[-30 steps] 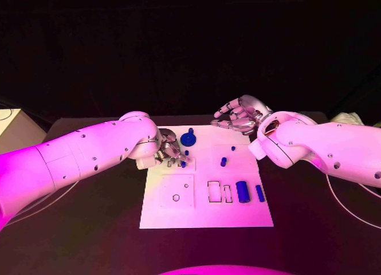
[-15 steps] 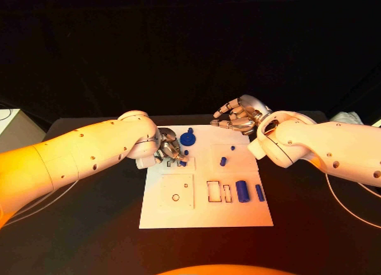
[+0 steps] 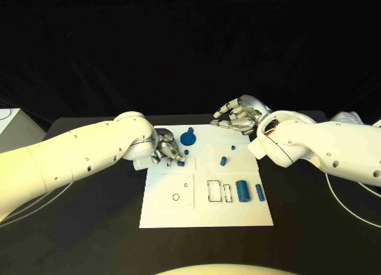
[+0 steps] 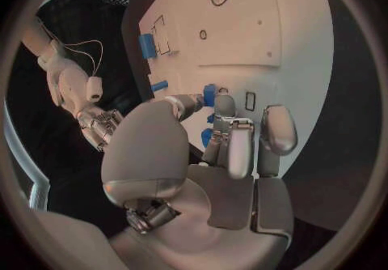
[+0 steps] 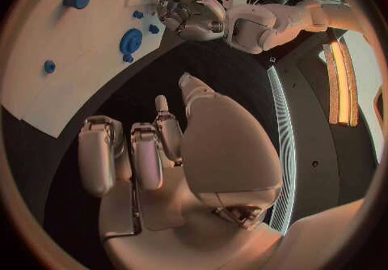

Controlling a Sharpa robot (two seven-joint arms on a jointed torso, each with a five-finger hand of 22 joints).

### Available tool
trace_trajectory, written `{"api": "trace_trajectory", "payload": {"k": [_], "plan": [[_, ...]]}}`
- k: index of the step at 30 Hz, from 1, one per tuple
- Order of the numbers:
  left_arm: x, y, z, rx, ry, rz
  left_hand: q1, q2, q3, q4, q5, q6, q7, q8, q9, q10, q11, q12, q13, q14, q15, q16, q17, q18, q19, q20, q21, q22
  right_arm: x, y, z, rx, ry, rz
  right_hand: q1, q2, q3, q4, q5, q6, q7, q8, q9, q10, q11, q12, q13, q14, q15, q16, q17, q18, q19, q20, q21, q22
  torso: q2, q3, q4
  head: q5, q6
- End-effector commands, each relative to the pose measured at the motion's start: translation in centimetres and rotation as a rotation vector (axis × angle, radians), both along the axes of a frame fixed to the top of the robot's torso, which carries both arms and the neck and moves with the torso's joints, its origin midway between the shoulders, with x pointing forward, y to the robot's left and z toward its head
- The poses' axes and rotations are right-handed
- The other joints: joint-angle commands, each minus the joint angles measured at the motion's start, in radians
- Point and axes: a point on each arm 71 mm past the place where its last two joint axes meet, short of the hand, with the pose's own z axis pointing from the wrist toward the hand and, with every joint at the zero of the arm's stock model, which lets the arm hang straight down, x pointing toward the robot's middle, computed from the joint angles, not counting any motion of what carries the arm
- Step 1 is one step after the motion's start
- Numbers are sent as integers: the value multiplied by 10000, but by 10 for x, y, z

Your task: Assemble the parts on the task board

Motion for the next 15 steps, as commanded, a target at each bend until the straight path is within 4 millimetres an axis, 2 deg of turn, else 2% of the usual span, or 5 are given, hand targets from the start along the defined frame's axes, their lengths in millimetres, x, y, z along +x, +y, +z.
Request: {"api": "trace_trajectory", "payload": {"k": [1,2,6,9,15], "plan": [[-1,-1,3,-411,-206,133,-215,-35,1758,-1722,314,145,-19,58,565,169,-47,97,127,468,-89,91,944,-97,148,-9,76,115,0,1,-1,-85,37,170,-112,39,38,51,66,-77,14,23,8,-51,-8,-61,450,882,27,-37,2005,104,297,86,-65,1533,9,6,9,20,-19],[-1,-1,3,-446,-249,164,-262,-58,1780,-1757,396,165,-30,64,581,220,-56,135,180,486,-99,108,984,-106,182,-18,94,154,0,1,-1,-86,38,169,-112,39,38,51,66,-77,14,23,8,-51,-8,-61,450,882,27,-37,2005,104,297,86,-65,1533,9,6,9,20,-19],[-2,1,5,-540,-457,252,-601,-319,1875,-2017,1610,450,-152,143,698,684,-181,425,590,668,-216,295,1415,-186,525,-124,273,533,0,1,-1,-93,46,166,-130,50,43,55,82,-79,15,26,8,-53,-9,-63,447,882,27,-39,2002,106,294,86,-74,1528,12,12,4,37,-42],[-2,2,6,-504,-685,277,-746,-400,1895,-2149,2087,584,-205,138,748,887,-239,519,758,713,-273,337,1526,-221,667,-188,345,689,0,0,-1,-100,54,158,-130,50,43,55,82,-79,15,26,8,-53,-9,-63,447,882,27,-39,2002,106,294,86,-74,1528,9,10,15,49,-60],[-1,3,8,-311,-1269,355,-823,-428,1902,-2218,2345,669,-239,130,780,1011,-271,582,868,730,-306,352,1570,-250,777,-224,401,819,0,0,-1,-104,63,155,-148,56,45,57,100,-81,16,28,9,-55,-8,-65,444,881,27,-42,1997,109,287,86,-91,1518,-2,10,25,63,-78]]}}
